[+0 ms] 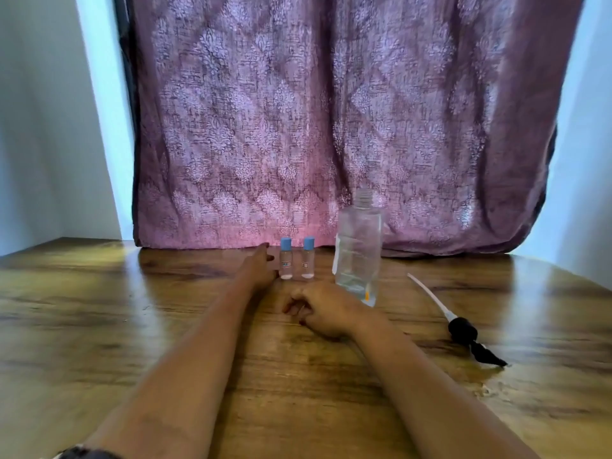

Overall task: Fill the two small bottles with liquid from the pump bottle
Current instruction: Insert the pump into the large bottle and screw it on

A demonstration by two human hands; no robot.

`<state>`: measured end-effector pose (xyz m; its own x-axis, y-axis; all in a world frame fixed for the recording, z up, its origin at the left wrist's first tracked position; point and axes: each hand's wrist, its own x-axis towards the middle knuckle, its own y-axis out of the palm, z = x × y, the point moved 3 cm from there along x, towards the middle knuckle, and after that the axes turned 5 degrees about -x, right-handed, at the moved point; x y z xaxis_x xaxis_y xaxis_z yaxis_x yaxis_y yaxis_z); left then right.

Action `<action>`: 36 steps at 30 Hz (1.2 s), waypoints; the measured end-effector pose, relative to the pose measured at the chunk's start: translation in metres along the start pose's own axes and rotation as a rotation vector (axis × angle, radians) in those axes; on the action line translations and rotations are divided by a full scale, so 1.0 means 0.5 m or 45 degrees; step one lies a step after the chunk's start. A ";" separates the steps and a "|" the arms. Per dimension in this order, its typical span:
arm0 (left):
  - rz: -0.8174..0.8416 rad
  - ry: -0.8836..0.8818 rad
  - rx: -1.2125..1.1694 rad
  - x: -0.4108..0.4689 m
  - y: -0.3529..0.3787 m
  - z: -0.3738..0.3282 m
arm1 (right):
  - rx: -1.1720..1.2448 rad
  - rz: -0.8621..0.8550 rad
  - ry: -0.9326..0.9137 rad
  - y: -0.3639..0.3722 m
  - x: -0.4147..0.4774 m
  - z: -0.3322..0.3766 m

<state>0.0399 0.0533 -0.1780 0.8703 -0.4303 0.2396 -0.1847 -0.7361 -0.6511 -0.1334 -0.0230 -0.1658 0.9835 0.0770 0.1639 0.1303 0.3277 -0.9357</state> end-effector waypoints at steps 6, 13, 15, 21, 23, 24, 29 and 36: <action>-0.329 0.127 -0.482 -0.073 -0.019 -0.069 | 0.087 0.182 0.060 -0.020 -0.020 0.009; -0.260 0.356 -0.927 -0.198 0.062 -0.213 | 0.243 0.429 0.450 -0.128 -0.145 -0.031; -0.187 0.470 -0.708 -0.227 0.091 -0.235 | 0.049 0.112 0.693 -0.168 -0.176 -0.092; -0.255 0.429 -0.433 -0.221 0.125 -0.228 | -0.151 0.129 1.320 -0.154 -0.233 -0.183; -0.254 0.428 -0.382 -0.211 0.128 -0.219 | -0.199 0.096 1.302 -0.148 -0.228 -0.181; -0.256 0.419 -0.373 -0.207 0.126 -0.215 | -0.231 0.052 1.288 -0.146 -0.223 -0.175; -0.125 0.345 -0.472 -0.185 0.104 -0.205 | -0.098 -0.335 1.257 -0.168 -0.224 -0.148; -0.043 0.326 -0.663 -0.158 0.070 -0.174 | 0.146 -1.150 0.816 -0.348 -0.268 -0.044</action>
<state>-0.0752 0.0159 -0.1573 0.7534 -0.4669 0.4629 -0.4152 -0.8838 -0.2156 -0.2850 -0.1109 -0.0320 0.4208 -0.7233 0.5475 0.8511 0.1058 -0.5143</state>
